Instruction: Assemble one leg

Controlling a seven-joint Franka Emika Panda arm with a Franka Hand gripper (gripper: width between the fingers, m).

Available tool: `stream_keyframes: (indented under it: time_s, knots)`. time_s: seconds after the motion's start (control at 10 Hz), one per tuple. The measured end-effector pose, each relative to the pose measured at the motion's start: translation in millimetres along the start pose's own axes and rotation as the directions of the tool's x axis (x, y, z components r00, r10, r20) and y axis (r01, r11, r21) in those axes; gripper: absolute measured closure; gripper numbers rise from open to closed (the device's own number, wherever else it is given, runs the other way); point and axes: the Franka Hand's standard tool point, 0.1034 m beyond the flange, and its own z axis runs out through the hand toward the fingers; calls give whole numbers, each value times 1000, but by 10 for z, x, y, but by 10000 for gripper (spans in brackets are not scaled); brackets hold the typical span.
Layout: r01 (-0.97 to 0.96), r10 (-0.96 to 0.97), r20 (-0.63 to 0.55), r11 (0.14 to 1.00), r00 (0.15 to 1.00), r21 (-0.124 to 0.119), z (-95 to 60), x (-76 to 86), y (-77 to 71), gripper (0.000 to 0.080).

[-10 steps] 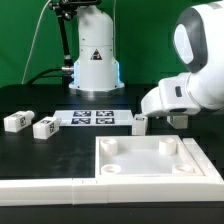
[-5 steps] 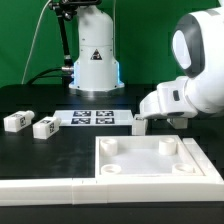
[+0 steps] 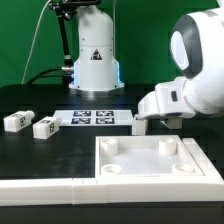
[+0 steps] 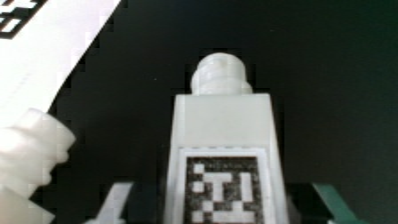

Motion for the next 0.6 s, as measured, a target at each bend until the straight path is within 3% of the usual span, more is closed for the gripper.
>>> stream_keyframes:
  time_s: [0.6]
  knots:
    - [6, -6, 4, 1000, 1000, -2, -28, -16, 13, 509]
